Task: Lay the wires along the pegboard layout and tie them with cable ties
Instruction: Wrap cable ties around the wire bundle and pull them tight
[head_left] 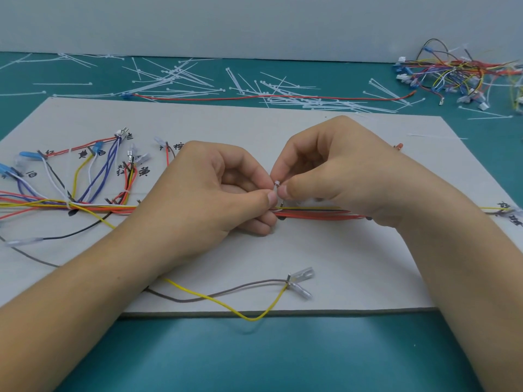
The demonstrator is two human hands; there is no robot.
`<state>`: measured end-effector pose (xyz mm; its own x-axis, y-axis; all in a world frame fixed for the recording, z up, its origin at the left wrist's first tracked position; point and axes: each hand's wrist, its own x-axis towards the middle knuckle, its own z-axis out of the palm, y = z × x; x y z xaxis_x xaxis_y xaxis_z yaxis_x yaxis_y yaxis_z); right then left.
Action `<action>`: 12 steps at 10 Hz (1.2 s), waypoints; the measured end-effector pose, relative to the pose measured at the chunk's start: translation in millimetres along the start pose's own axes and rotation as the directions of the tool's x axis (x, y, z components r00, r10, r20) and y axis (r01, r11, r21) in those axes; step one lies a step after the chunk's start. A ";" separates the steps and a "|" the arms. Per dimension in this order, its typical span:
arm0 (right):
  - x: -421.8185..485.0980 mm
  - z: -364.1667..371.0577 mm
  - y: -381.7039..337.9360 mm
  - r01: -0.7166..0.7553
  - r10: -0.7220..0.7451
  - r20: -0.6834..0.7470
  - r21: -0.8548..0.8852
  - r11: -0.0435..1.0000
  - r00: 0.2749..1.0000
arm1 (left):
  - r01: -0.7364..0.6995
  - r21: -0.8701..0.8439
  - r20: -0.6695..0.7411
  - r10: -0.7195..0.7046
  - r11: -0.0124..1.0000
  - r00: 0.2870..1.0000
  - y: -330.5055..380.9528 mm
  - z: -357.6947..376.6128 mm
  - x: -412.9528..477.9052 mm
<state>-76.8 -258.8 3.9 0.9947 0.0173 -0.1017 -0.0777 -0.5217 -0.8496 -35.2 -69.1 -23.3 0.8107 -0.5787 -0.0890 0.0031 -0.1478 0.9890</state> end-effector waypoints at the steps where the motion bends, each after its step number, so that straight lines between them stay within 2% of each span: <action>1: -0.1 -0.1 0.1 0.002 -0.002 0.000 -0.008 1.000 1.000 | -0.002 -0.002 0.000 0.002 1.000 1.000 -0.4 -0.1 0.5; 12: -3.4 -4.8 0.0 0.047 -0.044 0.064 -0.036 0.998 0.997 | -0.044 -0.062 -0.041 0.041 0.997 0.998 -0.4 2.1 -0.1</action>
<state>-79.9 -263.0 6.8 0.9908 0.0949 -0.0966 -0.0287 -0.5504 -0.8344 -36.5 -70.6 -23.9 0.8335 -0.5508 -0.0433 0.0042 -0.0721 0.9974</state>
